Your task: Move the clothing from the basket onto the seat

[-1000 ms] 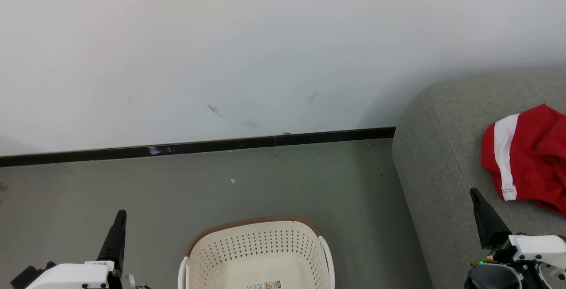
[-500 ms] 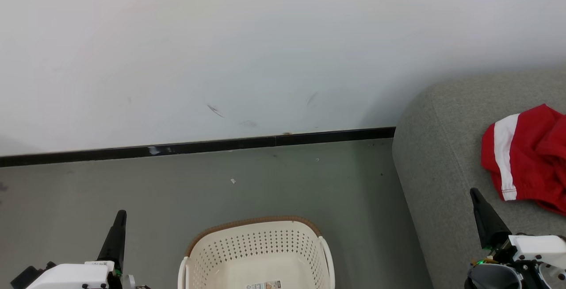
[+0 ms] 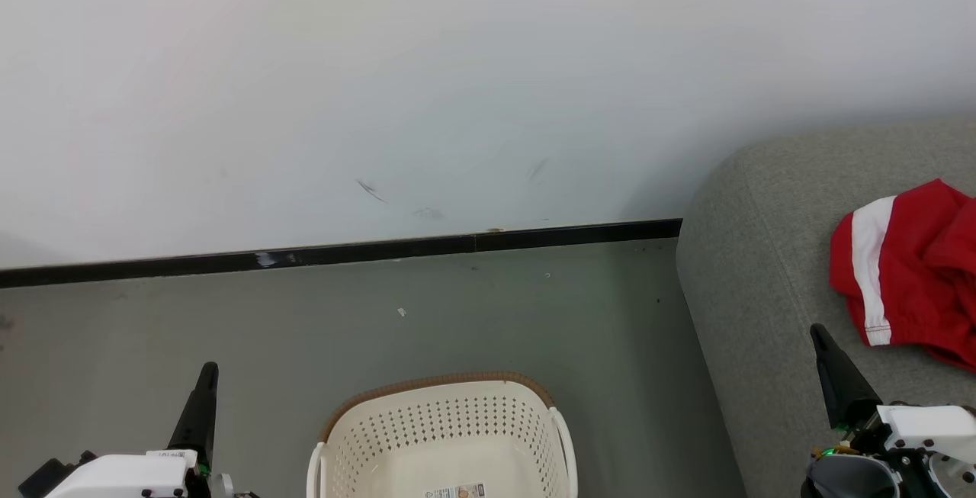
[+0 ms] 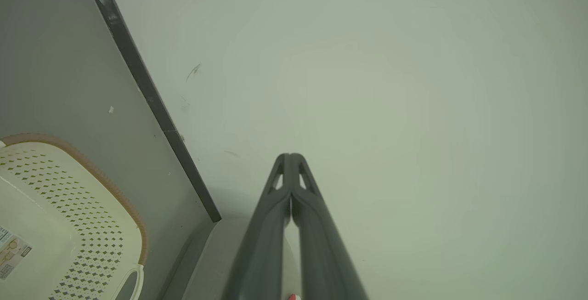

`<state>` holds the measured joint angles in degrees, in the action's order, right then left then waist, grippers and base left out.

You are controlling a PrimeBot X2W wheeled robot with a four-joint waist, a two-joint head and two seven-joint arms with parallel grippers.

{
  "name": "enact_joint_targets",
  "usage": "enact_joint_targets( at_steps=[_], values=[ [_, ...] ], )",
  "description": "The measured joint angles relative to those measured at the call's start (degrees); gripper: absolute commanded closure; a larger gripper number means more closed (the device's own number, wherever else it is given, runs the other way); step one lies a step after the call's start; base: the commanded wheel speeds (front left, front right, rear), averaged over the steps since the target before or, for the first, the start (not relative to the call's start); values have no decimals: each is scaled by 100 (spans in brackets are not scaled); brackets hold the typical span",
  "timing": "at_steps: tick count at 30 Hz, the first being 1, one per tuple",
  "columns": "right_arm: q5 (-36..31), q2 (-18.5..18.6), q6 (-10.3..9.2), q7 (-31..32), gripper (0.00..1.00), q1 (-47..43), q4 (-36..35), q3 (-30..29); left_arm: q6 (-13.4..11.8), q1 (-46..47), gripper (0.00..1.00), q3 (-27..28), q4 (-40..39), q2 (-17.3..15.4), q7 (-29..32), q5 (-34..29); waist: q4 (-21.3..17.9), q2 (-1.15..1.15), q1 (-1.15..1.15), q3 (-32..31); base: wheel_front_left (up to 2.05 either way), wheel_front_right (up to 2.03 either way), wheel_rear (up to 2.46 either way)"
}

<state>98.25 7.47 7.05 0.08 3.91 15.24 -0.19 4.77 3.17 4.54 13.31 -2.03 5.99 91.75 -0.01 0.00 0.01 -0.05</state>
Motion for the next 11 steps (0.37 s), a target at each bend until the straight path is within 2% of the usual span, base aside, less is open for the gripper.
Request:
enact_joint_targets(
  at_steps=[11],
  values=[
    [0, 0, 0, 0, 100, 0, 1, 0, 1, 1, 100, 0, 2, 1, 0, 0, 0, 0, 0, 0, 0, 0, 0]
  ],
)
